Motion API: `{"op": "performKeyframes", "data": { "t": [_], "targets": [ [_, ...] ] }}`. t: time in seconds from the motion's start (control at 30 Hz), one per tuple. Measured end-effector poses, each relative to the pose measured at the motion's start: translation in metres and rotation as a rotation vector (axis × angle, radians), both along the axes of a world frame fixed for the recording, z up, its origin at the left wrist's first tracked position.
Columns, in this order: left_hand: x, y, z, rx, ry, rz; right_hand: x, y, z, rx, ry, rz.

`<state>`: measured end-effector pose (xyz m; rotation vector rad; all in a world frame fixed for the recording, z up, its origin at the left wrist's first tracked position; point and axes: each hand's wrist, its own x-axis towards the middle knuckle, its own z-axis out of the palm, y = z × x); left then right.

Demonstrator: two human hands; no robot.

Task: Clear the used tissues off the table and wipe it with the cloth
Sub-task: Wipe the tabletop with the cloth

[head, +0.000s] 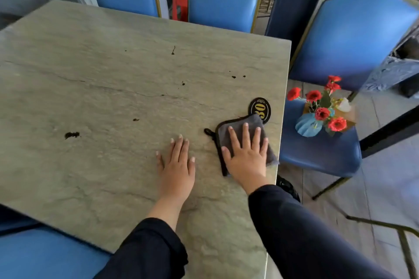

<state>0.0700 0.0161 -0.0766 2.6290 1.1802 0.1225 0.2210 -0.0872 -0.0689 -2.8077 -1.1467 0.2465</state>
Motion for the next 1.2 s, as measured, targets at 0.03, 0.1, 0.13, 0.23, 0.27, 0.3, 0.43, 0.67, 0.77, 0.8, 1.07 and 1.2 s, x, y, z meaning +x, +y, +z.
{"op": "performKeyframes", "data": {
  "t": [0.03,0.1,0.13,0.23,0.27,0.3,0.43,0.67,0.77,0.8,1.07,1.2],
  "targets": [
    [0.008,0.004,0.001,-0.001,-0.012,0.001,0.002,0.015,0.000,0.006,0.001,0.041],
    [0.025,0.012,0.002,0.002,-0.033,0.016,0.000,0.029,-0.002,0.045,-0.009,0.189],
    [0.033,0.017,0.002,0.006,-0.039,0.027,0.001,0.029,-0.001,0.059,-0.012,0.270],
    [0.061,0.031,0.000,0.016,-0.077,0.031,0.033,0.017,-0.002,0.077,-0.030,0.353],
    [0.071,0.035,-0.001,0.016,-0.085,0.018,0.051,0.015,-0.003,0.083,-0.030,0.294],
    [0.081,0.039,-0.003,0.022,-0.086,0.004,0.070,0.016,-0.004,0.088,-0.049,0.215],
    [0.114,0.052,-0.006,0.083,-0.049,0.049,0.127,0.049,-0.005,0.076,-0.049,-0.001],
    [0.139,0.073,-0.008,0.096,-0.035,0.086,0.133,0.085,-0.004,0.061,-0.026,0.260],
    [0.162,0.084,-0.008,0.070,-0.060,0.094,0.130,0.054,-0.010,0.106,-0.067,0.153],
    [0.169,0.087,-0.008,0.067,-0.066,0.093,0.136,0.049,-0.010,0.113,-0.072,0.066],
    [0.182,0.098,-0.007,0.064,-0.056,0.127,0.214,0.157,-0.006,0.045,0.033,-0.133],
    [0.181,0.099,-0.007,0.079,-0.037,0.113,0.186,0.185,0.000,0.044,0.035,0.159]
  ]
}}
